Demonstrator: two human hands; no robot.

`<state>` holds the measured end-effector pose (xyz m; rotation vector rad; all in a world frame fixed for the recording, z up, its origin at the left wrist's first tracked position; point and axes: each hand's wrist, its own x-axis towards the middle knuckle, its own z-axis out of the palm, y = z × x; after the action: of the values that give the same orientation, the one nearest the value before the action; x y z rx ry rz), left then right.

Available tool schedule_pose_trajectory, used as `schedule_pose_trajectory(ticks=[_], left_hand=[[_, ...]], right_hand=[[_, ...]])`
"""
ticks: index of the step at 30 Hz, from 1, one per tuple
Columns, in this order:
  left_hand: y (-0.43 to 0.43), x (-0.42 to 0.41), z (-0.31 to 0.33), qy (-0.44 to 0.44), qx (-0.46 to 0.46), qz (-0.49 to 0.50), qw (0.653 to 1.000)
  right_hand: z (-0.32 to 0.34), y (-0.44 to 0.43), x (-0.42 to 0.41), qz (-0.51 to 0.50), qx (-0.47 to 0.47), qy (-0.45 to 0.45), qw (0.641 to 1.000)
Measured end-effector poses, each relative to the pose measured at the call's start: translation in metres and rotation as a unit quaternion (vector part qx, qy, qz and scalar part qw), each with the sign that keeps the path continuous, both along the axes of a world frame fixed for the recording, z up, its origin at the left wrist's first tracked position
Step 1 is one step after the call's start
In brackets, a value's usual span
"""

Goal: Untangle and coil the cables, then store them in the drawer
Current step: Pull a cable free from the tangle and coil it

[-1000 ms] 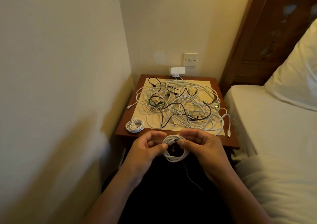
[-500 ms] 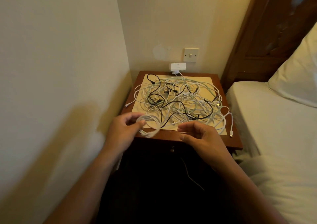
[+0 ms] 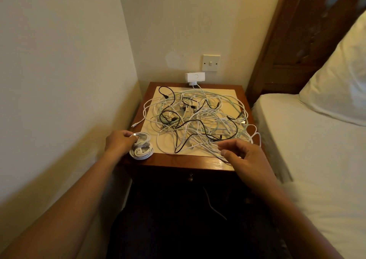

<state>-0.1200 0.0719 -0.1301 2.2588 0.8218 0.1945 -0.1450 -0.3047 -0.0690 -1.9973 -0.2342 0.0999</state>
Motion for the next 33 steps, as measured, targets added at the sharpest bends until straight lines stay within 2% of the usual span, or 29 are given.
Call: schedule_pose_trajectory(ticks=[5, 11, 17, 20, 22, 25, 27, 33], left_hand=[[0.003, 0.002, 0.003, 0.006, 0.012, -0.045, 0.999], [-0.012, -0.009, 0.026, -0.078, 0.049, -0.066, 0.994], [-0.041, -0.019, 0.054, -0.143, 0.027, -0.121, 0.982], [-0.054, -0.022, 0.068, -0.168, 0.01, -0.152, 0.974], [-0.06, -0.025, 0.076, -0.178, -0.004, -0.163, 0.971], [-0.061, -0.029, 0.09, -0.181, -0.009, -0.184, 0.966], [-0.063, -0.03, 0.104, -0.192, -0.017, -0.191, 0.962], [-0.097, -0.029, 0.169, -0.244, -0.013, -0.232, 0.942]], right_hand=[[0.004, -0.01, 0.022, -0.026, -0.034, -0.021, 0.999], [0.015, 0.007, 0.075, -0.041, -0.15, -0.084, 0.984], [-0.012, 0.036, 0.137, -0.008, -0.376, -0.118, 0.919], [-0.013, 0.038, 0.147, 0.013, -0.434, -0.13, 0.891], [-0.005, 0.035, 0.149, 0.015, -0.436, -0.151, 0.887], [0.025, 0.027, 0.147, -0.013, -0.379, -0.196, 0.904], [0.058, 0.022, 0.142, -0.027, -0.334, -0.249, 0.909], [0.178, 0.014, 0.101, -0.003, -0.254, -0.376, 0.891]])
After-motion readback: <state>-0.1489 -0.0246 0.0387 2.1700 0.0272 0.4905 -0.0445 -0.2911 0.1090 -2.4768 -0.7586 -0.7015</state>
